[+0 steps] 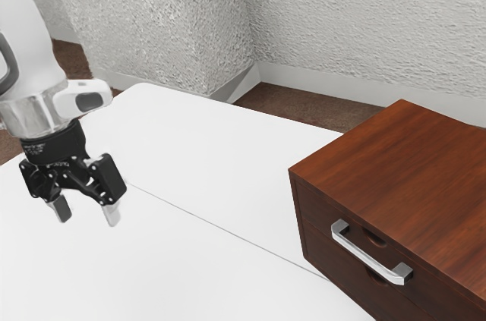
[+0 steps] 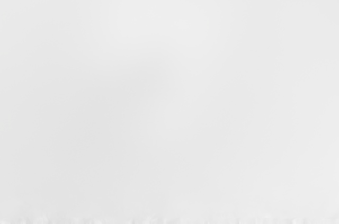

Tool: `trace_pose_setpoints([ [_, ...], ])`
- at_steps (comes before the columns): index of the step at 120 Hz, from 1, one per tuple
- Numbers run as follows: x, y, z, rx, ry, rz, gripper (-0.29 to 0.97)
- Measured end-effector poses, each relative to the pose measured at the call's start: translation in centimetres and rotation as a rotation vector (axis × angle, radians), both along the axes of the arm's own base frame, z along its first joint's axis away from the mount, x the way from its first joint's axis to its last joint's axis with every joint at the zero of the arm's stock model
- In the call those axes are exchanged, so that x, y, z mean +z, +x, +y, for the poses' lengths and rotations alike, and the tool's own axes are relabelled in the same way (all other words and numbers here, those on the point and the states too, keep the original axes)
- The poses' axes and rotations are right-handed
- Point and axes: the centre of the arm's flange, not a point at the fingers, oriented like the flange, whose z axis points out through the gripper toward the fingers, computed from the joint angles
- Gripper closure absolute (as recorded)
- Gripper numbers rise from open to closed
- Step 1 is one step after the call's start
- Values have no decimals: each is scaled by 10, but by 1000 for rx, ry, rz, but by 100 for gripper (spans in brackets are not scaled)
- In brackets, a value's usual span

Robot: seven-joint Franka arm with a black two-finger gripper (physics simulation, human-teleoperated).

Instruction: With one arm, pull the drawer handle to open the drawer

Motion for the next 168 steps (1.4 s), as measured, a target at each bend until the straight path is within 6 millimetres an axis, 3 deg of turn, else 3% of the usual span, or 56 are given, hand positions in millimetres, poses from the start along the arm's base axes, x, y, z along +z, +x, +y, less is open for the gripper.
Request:
trace_pose_setpoints([
  [12, -17, -29, -4, -1, -8, 31, 0],
  [20, -29, -38, -9, -24, -18, 40, 0],
  [32, -41, -32, -10, -105, -22, -16, 0],
  [50, -29, -18, -8, -375, 7, -205, 0],
  [62, -22, -14, -18, -626, 52, -284, 0],
  [82, -10, -9, -66, -1104, 100, -372, 0],
  [96, -8, -9, -84, -1339, 94, -397, 0],
  [115, 1, -16, -135, -1646, 136, -413, 0],
  [145, 4, -27, -201, -1971, 189, -468, 0],
  [168, 6, -31, -239, -2077, 195, -579, 0],
])
